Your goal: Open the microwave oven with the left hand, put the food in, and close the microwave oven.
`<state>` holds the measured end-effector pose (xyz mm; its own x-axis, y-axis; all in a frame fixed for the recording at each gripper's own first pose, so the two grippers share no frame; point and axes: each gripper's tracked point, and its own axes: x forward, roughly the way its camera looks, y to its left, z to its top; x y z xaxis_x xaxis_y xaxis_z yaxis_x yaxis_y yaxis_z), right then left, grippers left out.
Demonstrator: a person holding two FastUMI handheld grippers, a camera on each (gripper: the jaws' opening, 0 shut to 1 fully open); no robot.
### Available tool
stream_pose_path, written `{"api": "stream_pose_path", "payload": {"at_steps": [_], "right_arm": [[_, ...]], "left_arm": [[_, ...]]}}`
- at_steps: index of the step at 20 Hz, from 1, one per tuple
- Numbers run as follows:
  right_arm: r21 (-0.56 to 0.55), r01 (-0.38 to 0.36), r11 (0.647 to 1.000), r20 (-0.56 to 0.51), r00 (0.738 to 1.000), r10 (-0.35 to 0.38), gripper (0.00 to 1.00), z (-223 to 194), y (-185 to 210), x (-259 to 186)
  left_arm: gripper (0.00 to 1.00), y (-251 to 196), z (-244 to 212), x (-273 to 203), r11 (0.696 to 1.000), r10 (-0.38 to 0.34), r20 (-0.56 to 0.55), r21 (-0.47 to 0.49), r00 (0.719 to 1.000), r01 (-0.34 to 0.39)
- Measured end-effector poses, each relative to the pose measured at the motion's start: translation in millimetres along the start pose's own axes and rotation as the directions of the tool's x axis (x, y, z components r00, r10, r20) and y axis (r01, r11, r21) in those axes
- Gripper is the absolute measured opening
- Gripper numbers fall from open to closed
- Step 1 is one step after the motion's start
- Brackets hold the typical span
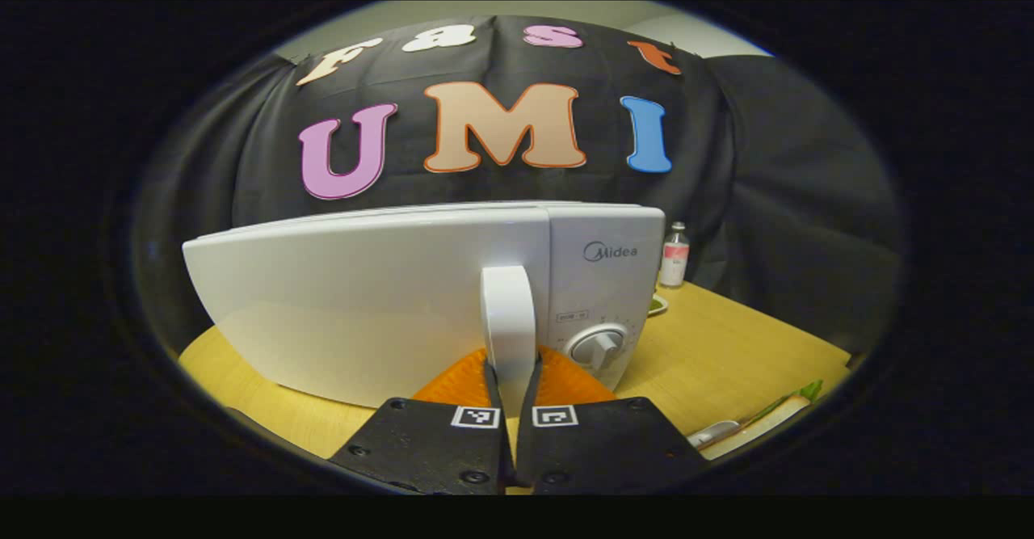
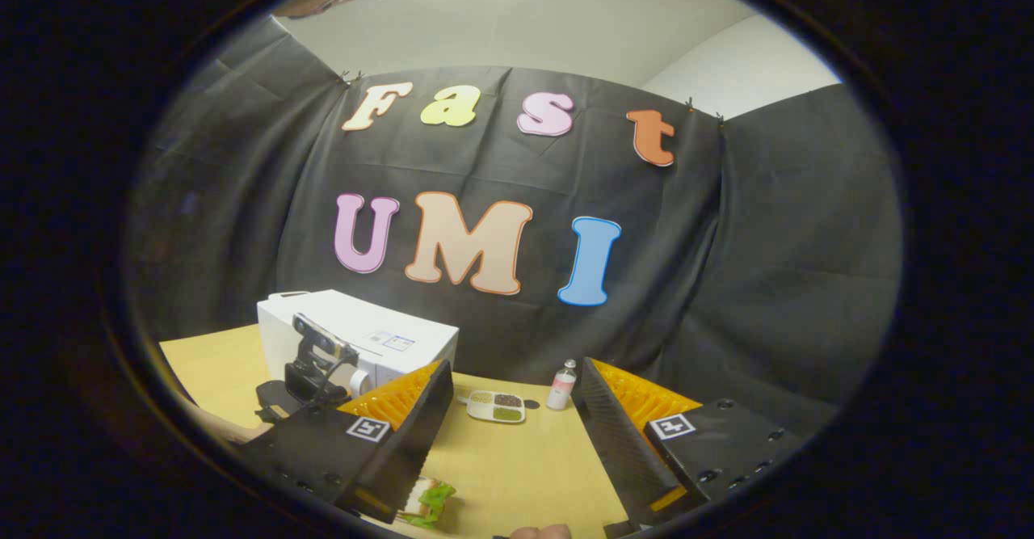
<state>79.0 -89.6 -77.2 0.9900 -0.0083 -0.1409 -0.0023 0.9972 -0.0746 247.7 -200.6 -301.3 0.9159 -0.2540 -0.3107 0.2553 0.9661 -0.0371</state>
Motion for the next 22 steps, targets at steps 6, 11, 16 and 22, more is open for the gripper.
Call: {"api": "stream_pose_path", "payload": {"at_steps": [6,11,16,22], "right_arm": [[-0.038,-0.001,0.999,0.026,1.000,0.002,0.97,9,2,-7],[-0.048,0.016,0.999,0.047,0.999,-0.013,0.96,17,0,-15],[-0.036,0.024,0.999,0.074,0.997,-0.021,0.97,27,2,-16],[-0.020,-0.052,0.998,0.118,0.992,0.054,0.97,43,46,-18]], "left_arm": [[0.00,0,2,-2,1.000,-0.022,-0.032,0.006,0.999,0.022],[0.00,-2,-1,-5,0.998,-0.056,-0.074,-0.004,0.996,0.055],[0.00,2,-14,-75,0.997,-0.079,-0.039,0.020,0.996,0.080],[0.02,42,-44,-169,0.995,-0.096,-0.121,0.003,0.988,0.097]]}}
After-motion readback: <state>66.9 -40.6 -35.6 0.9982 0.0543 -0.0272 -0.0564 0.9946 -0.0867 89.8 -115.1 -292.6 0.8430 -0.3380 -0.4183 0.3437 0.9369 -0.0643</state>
